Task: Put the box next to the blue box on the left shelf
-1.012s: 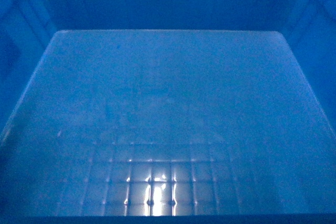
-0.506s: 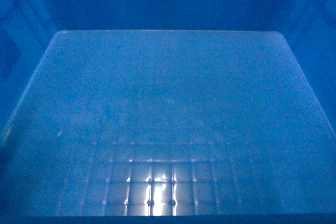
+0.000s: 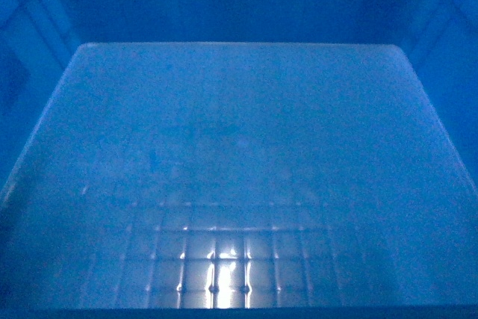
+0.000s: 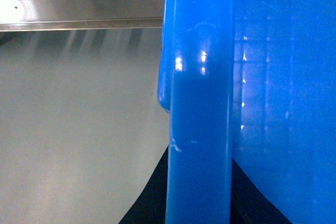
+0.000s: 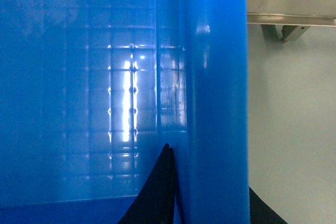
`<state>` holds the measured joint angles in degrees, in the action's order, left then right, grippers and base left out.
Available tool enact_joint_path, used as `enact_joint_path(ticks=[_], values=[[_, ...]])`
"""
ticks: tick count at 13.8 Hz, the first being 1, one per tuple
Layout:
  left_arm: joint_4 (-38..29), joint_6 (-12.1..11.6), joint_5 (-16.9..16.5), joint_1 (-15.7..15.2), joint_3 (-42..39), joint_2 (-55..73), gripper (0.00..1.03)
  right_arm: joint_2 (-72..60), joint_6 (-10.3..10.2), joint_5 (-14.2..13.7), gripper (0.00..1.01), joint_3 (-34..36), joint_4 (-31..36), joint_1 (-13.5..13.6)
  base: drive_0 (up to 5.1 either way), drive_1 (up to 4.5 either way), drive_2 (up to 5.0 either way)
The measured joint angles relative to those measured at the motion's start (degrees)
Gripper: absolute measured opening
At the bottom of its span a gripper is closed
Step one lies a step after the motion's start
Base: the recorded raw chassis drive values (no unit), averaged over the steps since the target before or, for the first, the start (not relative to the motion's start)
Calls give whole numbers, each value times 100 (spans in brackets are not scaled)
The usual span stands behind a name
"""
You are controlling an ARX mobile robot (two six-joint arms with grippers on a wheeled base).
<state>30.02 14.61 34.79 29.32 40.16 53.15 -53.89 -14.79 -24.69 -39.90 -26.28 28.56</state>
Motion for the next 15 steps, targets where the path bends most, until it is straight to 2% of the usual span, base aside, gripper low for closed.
enact_joint_path(ticks=[2, 15], values=[[-2, 0, 2, 0, 0, 0, 12, 0, 2, 0, 13, 0, 7, 0, 0, 0, 0], [-24, -2, 7, 0, 0, -2, 12, 22, 4, -11, 13, 0, 13, 0, 11, 422, -401]])
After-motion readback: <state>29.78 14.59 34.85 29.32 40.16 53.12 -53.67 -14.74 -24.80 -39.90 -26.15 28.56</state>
